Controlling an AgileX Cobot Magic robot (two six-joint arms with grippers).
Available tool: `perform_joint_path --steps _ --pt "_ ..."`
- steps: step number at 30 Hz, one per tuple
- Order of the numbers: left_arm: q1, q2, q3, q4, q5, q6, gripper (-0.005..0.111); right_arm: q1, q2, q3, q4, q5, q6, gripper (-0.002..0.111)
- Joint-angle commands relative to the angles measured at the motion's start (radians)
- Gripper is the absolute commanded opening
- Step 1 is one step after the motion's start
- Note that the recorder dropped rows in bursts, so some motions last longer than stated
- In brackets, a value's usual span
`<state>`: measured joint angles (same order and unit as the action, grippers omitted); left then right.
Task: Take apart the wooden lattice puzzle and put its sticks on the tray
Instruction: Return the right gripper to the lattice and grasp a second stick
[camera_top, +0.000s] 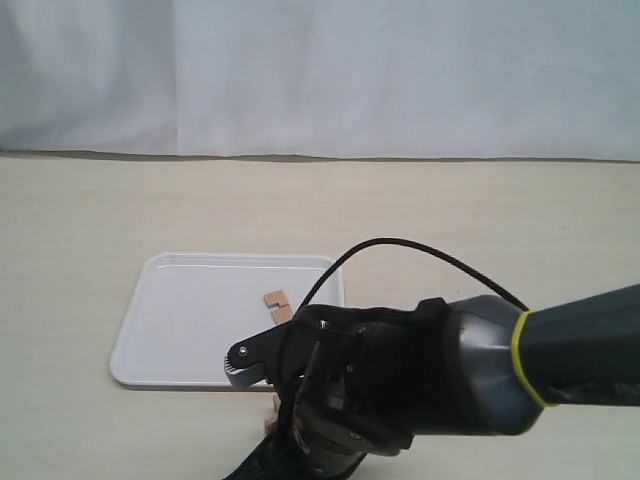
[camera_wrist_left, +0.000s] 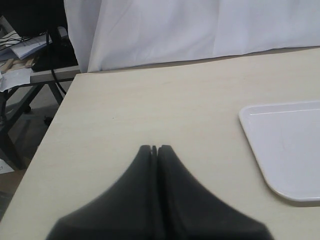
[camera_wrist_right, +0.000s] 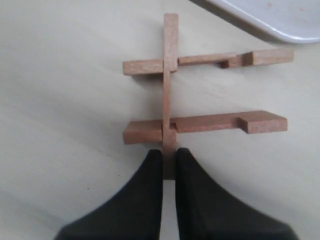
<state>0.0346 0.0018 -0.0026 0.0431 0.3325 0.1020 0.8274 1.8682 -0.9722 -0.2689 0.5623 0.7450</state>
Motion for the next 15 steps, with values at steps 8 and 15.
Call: perform_joint_path --steps 8,15 --pt "0.000 -0.002 0.003 -0.002 -0.010 -0.006 0.000 0.001 -0.156 -0.004 -0.009 0.075 0.000 0.005" --pt "0.000 -0.002 0.003 -0.002 -0.010 -0.006 0.000 0.001 -0.241 -0.004 -0.009 0.075 -0.002 0.005"
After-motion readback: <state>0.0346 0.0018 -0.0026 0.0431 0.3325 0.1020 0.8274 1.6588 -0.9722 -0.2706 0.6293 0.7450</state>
